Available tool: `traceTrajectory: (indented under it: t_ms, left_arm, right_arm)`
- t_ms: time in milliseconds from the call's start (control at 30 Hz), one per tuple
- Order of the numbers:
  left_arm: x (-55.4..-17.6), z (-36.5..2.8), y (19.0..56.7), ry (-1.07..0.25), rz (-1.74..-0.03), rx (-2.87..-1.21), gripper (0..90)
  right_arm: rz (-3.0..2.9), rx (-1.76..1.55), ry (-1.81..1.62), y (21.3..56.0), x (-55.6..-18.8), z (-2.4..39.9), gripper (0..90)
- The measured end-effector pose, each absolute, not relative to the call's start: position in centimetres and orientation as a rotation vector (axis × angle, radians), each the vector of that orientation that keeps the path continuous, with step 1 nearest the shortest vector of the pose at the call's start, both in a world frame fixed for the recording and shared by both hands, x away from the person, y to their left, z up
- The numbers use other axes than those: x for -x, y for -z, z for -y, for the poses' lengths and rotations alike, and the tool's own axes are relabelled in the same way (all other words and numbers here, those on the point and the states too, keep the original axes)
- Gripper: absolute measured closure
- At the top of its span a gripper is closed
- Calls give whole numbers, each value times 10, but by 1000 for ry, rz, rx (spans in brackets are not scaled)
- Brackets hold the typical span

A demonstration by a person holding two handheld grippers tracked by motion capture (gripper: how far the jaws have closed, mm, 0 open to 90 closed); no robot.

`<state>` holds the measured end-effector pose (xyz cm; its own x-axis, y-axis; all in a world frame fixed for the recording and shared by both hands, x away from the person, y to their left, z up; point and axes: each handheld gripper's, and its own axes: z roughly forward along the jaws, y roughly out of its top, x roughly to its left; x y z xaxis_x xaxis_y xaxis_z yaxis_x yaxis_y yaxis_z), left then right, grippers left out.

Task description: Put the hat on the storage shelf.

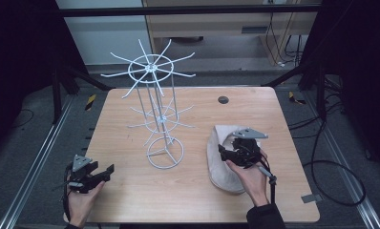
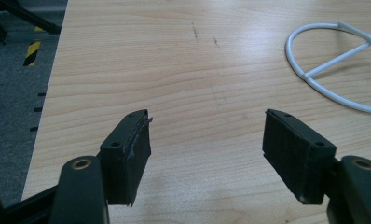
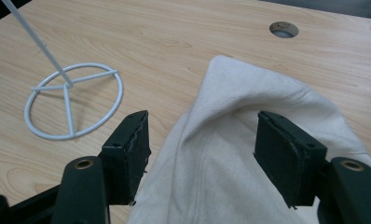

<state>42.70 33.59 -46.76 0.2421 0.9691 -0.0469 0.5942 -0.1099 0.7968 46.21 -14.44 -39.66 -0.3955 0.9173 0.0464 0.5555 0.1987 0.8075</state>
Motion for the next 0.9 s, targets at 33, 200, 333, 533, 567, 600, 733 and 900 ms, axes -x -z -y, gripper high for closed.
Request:
traceTrajectory:
  t_ms: [33, 200, 333, 533, 567, 600, 733, 900]
  left_arm:
    - [-427, -336, 468, -664, -1436, -1800, 320]
    - [-428, -336, 467, -660, -1431, -1800, 320]
    - [-431, -333, 467, -657, -1423, -1804, 320]
    - [-433, -332, 467, -655, -1418, -1810, 319]
    - [-433, -332, 467, -655, -1419, -1808, 319]
    - [-432, -332, 467, -656, -1420, -1807, 319]
    - [-432, -333, 467, -656, -1426, -1801, 319]
    - [-432, -333, 467, -657, -1423, -1807, 319]
  right_arm:
    - [-2031, -1367, -1070, 397, -463, 144, 354]
    - [-2024, -1388, -1077, 401, -468, 140, 354]
    - [-2029, -1403, -1052, 406, -472, 136, 356]
    - [-2050, -1416, -1017, 414, -479, 131, 362]
    - [-2055, -1417, -1014, 416, -480, 130, 363]
    - [-2060, -1419, -1007, 417, -481, 129, 366]
    - [-2072, -1425, -956, 423, -485, 125, 378]
    - [-2082, -1442, -909, 427, -489, 122, 400]
